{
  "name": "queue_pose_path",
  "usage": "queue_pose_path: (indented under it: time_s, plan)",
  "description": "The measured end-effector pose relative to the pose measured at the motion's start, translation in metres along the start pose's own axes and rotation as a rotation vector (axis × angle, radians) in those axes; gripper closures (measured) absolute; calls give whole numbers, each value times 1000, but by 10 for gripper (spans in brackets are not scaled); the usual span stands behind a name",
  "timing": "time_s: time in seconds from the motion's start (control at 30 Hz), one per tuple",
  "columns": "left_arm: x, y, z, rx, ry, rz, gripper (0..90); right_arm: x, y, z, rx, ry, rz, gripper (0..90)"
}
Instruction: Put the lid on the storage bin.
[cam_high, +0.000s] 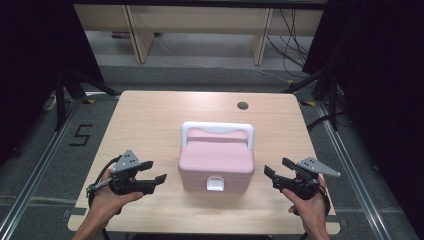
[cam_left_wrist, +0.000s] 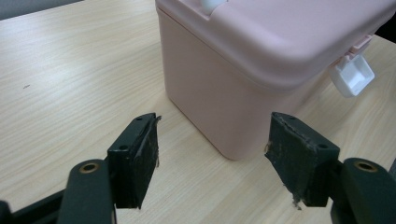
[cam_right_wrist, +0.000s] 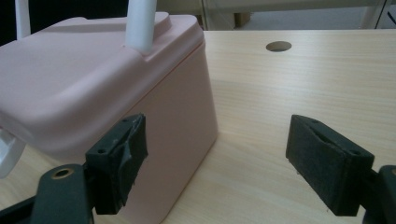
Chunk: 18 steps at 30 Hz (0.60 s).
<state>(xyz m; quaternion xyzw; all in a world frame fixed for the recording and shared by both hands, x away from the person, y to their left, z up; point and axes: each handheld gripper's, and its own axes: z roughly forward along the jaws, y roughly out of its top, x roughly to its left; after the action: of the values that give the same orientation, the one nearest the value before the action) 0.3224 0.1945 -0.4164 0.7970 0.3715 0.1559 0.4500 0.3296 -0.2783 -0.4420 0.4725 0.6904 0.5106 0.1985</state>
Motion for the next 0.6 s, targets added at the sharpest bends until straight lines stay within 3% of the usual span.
queue_pose_path:
  time_s: [0.03,0.07,0.13,0.2,0.23,0.37,0.53,0.6]
  plan:
    - [-1,0,0,-2,-1,1,332,3,-1,-1,7,-6,26,214]
    - [-3,-1,1,-17,-6,-14,331,2,-2,-1,5,-12,-2,214]
    - [-3,-2,-1,-2,0,4,330,3,-2,-3,10,1,-13,213]
    - [-6,-5,-1,-20,-7,-7,328,7,-4,-4,-3,8,24,212]
    - [-6,-6,-1,-17,-12,-6,327,5,-5,-4,-1,6,-12,210]
    - [-8,-10,-1,-16,-14,-8,322,8,-8,-6,-10,16,-26,199]
    - [-10,-18,0,-9,-14,-10,311,15,-15,-8,-1,20,13,160]
    - [-8,-22,-1,5,-17,11,306,18,-17,-10,-9,31,22,160]
